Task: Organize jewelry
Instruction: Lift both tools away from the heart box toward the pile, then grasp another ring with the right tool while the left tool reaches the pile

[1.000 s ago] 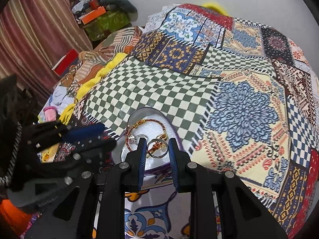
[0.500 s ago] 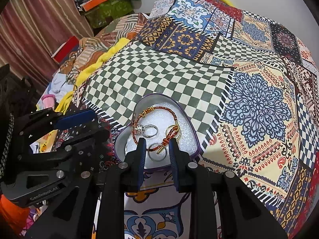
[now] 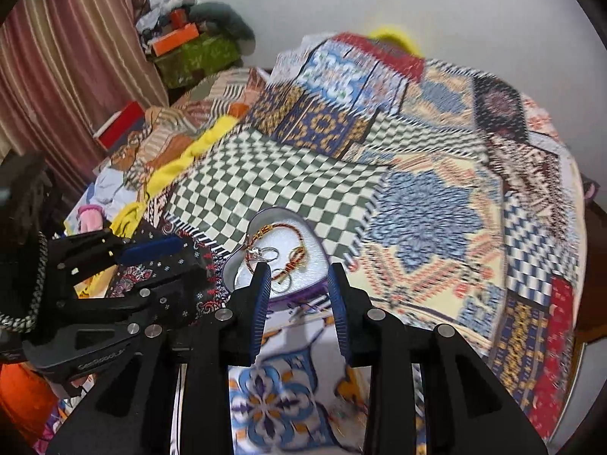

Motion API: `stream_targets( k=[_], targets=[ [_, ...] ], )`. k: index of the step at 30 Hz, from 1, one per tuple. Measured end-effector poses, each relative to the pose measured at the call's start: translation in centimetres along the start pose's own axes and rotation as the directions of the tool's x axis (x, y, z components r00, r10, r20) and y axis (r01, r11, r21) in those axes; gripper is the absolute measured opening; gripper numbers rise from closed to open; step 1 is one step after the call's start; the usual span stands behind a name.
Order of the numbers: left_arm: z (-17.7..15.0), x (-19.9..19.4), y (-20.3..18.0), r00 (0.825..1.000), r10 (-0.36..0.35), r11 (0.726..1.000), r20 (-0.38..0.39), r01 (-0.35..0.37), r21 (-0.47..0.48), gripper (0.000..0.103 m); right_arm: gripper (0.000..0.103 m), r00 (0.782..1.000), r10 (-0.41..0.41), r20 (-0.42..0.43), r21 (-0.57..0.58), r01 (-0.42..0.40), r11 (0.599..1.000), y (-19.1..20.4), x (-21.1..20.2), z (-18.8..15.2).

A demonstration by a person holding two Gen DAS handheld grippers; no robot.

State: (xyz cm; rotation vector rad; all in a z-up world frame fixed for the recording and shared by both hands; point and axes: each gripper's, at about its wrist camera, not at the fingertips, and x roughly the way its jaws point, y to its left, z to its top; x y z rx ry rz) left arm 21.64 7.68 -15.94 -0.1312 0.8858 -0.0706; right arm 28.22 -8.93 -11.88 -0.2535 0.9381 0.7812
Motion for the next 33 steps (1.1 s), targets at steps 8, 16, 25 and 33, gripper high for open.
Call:
stream_targets(
  k=[8,16,25,33],
  targets=[
    [-0.2,-2.0,-3.2,1.000,-0.018,0.999,0.017,0.017,0.052,0.041,0.028,0.996,-0.062,0.071,0.056,0.058,0.997,-2.7,-4.4,-2.3],
    [-0.8,-2.2,-6.6,0.999,-0.048,0.994,0.005,0.047,0.102,0.044,0.028,0.993,-0.101,0.060,0.089,0.095,0.991,-5.0,-5.9,-5.5],
    [-2.5,-0.4,-8.2,0.996,-0.074,0.990,-0.055,0.080,0.116,0.044,0.028,0.995,-0.097,-0.016,0.026,0.098,0.995,-4.5,-3.9,-9.5],
    [-3.4,1.2,-9.1,0.998,-0.031,0.986,-0.048,0.038,0.161,0.044,0.028,0.993,-0.099,-0.056,-0.022,0.098,0.995,-3.8,-1.6,-11.1]
  ],
)
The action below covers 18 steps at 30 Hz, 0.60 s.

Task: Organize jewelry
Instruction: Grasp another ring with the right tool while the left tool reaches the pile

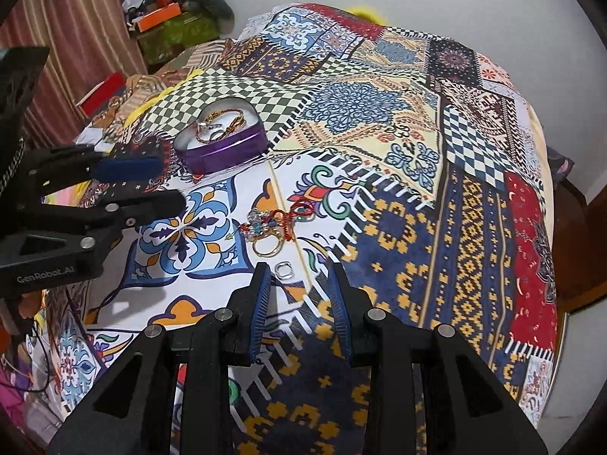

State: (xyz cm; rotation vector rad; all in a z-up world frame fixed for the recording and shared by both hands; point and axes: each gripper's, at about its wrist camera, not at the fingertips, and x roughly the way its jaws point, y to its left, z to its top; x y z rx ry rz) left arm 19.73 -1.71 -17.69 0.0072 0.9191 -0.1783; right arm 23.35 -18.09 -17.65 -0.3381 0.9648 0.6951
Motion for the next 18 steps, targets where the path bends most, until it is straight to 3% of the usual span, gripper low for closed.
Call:
stream_targets(
  k=[5,7,9,12,18],
  targets=[
    [0.6,0.4,-0.9,1.000,-0.008,0.999,0.020,0.007,0.049,0.044,0.028,1.000,0.011,0.014,-0.039,-0.010,0.999,0.9,0.1,0.0],
    [0.9,0.7,-1.1,1.000,-0.015,0.998,0.023,0.014,0.061,0.043,0.023,1.000,0.017,0.022,-0.053,-0.016,0.998,1.3,0.2,-0.2],
    [1.0,0.9,-1.4,0.999,-0.033,0.997,0.019,0.031,0.071,0.035,0.012,0.999,0.033,0.030,-0.055,-0.031,0.998,1.5,0.1,-0.4],
    [1.3,1.5,-1.8,0.998,-0.058,0.995,-0.002,0.058,0.081,0.026,0.008,0.999,0.030,0.034,-0.060,-0.028,0.998,1.7,0.2,-0.4],
    [1.5,2.3,-2.5,0.995,-0.100,0.991,-0.023,0.102,0.092,0.025,0.008,0.998,0.037,0.052,-0.021,-0.036,0.999,1.0,-0.3,-0.4]
  ],
)
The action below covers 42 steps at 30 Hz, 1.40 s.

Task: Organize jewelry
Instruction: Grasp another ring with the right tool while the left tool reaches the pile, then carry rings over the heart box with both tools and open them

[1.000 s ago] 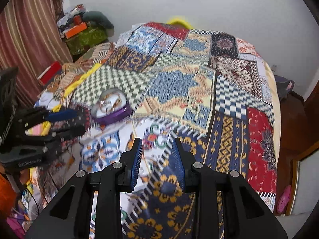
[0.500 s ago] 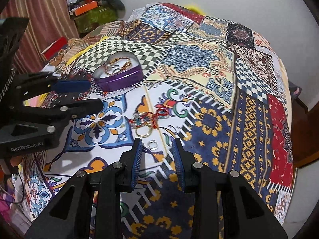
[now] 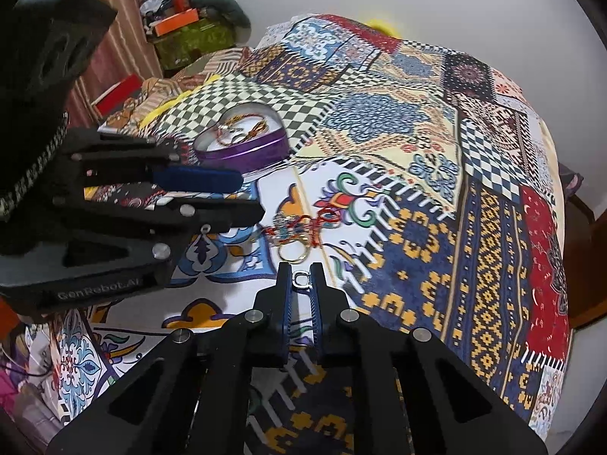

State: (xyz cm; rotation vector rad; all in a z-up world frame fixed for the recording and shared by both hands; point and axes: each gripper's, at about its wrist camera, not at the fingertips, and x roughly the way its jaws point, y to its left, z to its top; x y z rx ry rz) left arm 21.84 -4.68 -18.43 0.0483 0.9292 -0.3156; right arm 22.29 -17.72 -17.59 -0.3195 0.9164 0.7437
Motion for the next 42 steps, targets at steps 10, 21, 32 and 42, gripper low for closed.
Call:
stream_targets(
  k=[10,21,32,42],
  targets=[
    [0.5,1.4,-0.6,0.999,0.004,1.000,-0.036,-0.003,0.021,0.025,0.008,1.000,0.001,0.020,0.089,-0.003,0.996,-2.6,-0.9,-0.2],
    [1.5,2.6,-0.8,0.998,-0.030,0.999,-0.053,0.031,0.018,0.008,0.008,0.999,0.001,0.041,0.105,-0.005,0.994,-3.0,-1.4,-0.2],
    [0.7,-1.1,0.5,0.999,-0.001,0.999,0.034,0.003,-0.035,0.008,0.008,0.996,-0.004,0.089,0.102,-0.005,0.995,-2.7,-3.1,1.0],
    [0.5,-5.1,2.0,0.993,0.044,0.997,0.111,-0.037,-0.067,0.008,0.008,0.989,-0.003,0.148,0.079,-0.008,0.997,-1.1,-4.5,3.4]
  ],
)
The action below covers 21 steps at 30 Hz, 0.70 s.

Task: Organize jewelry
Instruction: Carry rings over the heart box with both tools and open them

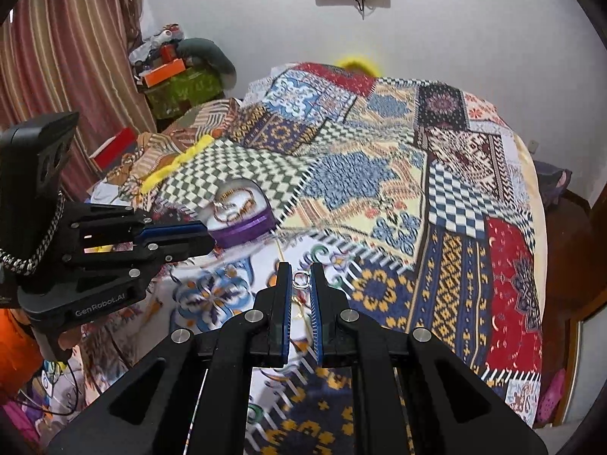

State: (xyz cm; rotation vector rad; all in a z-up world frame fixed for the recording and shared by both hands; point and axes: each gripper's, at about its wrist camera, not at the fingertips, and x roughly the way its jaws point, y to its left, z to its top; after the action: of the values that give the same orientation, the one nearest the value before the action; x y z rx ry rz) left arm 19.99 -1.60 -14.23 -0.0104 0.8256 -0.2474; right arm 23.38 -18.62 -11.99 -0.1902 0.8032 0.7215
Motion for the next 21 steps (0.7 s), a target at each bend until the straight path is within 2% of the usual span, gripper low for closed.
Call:
stream_targets(
  k=[11,21],
  targets=[
    [0.5,-3.3,2.7,0.996,0.048,0.998,0.070,-0.045,-0.043,0.008,0.008,0.998,0.043,0.037,-0.042,-0.042,0.998,3.0,0.4,2.4],
    [-0.7,-3.8,5.8,0.992,0.091,0.992,0.090,-0.083,-0.094,0.008,0.008,0.995,0.097,0.036,-0.069,-0.094,0.993,5.6,2.5,4.2]
  ],
)
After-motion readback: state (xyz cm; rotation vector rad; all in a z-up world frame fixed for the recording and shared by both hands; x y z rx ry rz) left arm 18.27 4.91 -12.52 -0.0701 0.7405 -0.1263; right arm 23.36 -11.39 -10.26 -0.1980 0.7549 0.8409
